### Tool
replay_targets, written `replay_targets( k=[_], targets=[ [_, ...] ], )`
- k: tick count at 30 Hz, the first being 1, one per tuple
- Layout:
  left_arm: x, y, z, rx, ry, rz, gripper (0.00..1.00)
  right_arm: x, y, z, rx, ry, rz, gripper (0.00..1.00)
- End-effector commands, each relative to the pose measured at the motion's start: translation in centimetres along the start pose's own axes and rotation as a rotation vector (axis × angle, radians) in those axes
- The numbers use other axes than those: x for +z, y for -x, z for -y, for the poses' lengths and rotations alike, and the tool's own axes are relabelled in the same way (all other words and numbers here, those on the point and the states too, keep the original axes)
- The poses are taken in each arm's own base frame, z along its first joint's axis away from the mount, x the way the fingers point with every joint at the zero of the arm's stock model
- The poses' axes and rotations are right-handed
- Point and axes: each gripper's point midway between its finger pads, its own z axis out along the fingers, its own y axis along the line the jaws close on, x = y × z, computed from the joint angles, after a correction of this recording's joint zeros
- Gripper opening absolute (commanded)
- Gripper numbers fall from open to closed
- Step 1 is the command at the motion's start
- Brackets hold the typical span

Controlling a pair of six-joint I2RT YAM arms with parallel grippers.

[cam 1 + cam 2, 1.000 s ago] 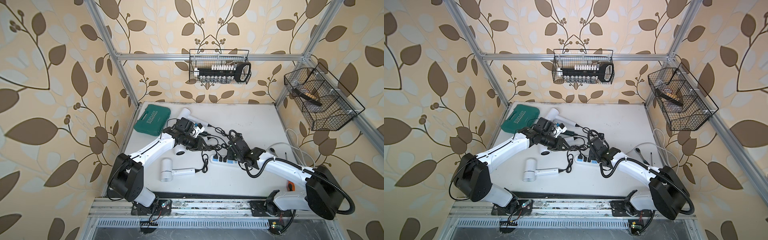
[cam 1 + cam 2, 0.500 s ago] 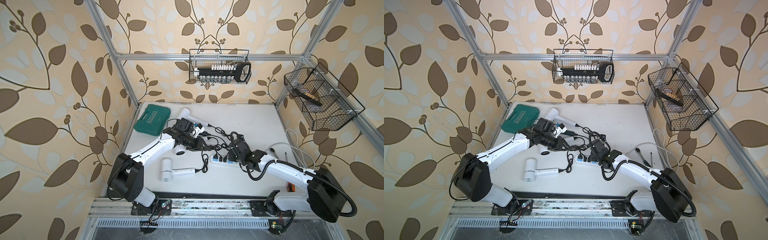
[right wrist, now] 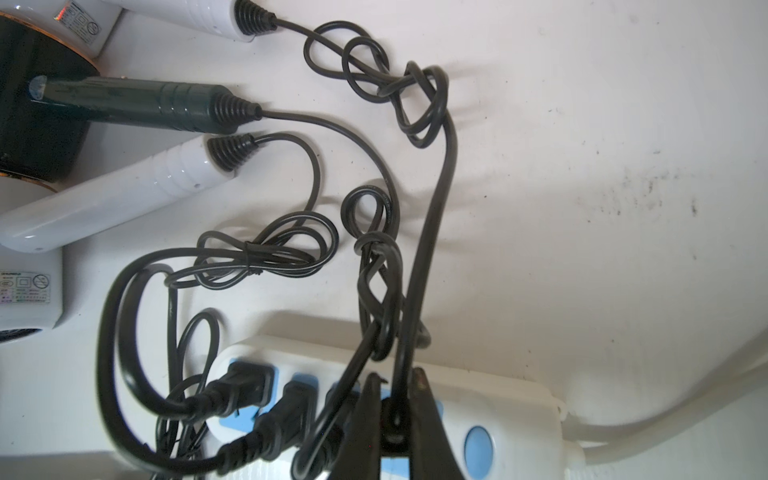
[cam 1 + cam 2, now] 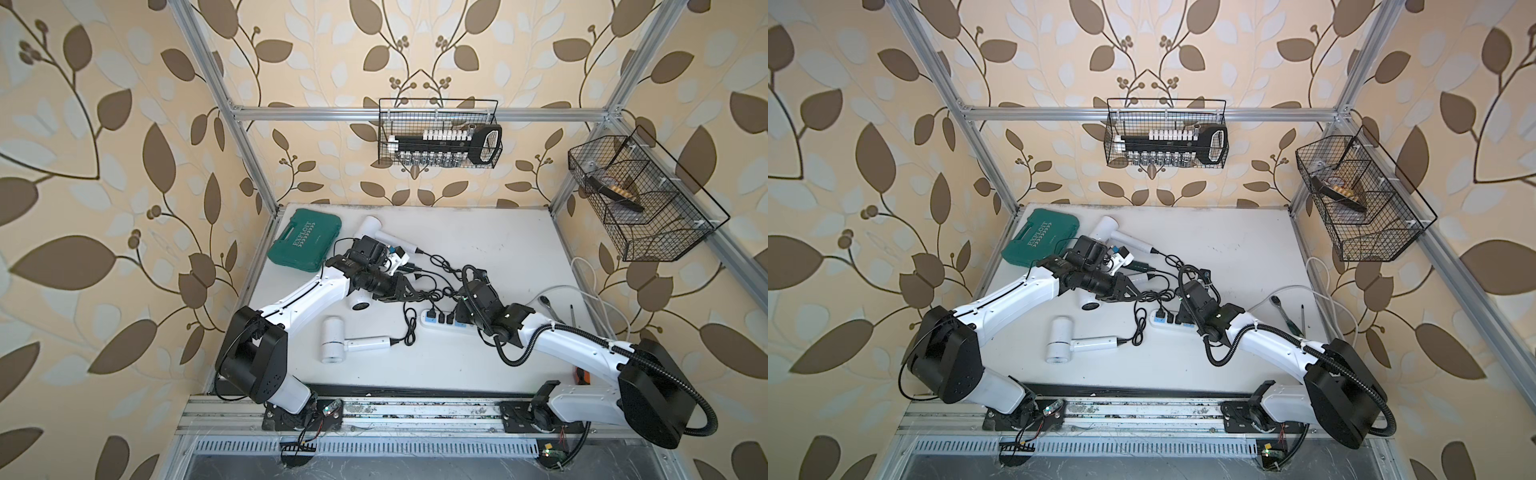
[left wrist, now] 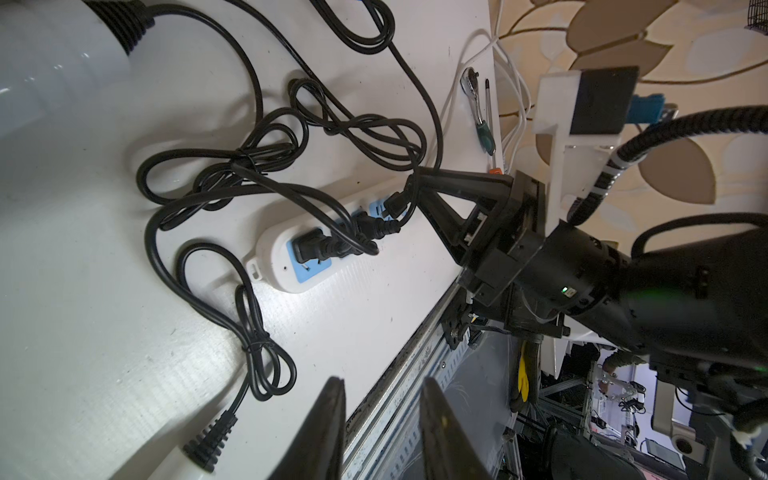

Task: Charge the blow dryers
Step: Insert the plug into the socket.

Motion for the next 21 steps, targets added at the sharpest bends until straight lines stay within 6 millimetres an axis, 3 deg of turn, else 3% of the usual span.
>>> replay_targets(
  k=[1,11,21],
  targets=[
    [-0.5,0.1,0.5,0.024,-0.012,0.015,0.32,0.1,0.2,0.0,-0.019,-0.019,0.022,0.0],
    [-0.5,0.0,0.5,0.022,-0.014,0.012,0.32,0.0,0.1,1.1,-0.018,-0.053,0.042,0.0],
    [-0.4,0.0,0.4,0.018,-0.018,0.011,0.32,0.3,-0.4,0.8,-0.019,-0.044,0.018,0.0]
  ],
)
